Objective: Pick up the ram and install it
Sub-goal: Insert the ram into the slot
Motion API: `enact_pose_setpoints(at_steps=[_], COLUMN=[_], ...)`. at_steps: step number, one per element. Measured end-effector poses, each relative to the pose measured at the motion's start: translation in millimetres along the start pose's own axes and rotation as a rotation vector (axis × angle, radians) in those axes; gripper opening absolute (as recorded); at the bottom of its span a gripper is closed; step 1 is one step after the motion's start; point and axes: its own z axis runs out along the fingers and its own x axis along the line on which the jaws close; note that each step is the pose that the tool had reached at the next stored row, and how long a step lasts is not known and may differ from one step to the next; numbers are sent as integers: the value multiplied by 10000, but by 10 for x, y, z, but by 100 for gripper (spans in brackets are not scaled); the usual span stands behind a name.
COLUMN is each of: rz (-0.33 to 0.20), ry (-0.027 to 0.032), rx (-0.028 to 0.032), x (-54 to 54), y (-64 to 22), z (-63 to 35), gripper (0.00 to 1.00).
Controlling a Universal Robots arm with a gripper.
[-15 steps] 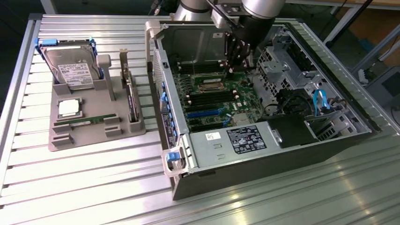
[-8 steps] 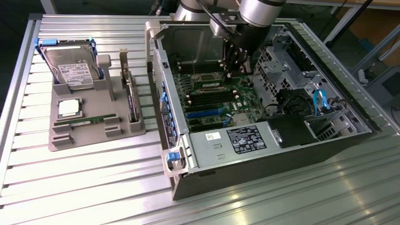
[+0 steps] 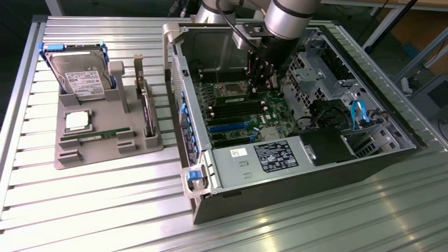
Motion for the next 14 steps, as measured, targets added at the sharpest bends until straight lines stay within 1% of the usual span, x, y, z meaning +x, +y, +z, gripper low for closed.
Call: enact_pose_setpoints(at_steps=[2,5,9,12,14], rz=[0,0,0,0,-1], ry=[1,0,-1,0,1], rx=[0,0,0,0,0], x=[1,5,69,70,71], y=[-2,-2,-1,-3,-21], z=[44,44,45,44,44], gripper=[12,12,12,12,12])
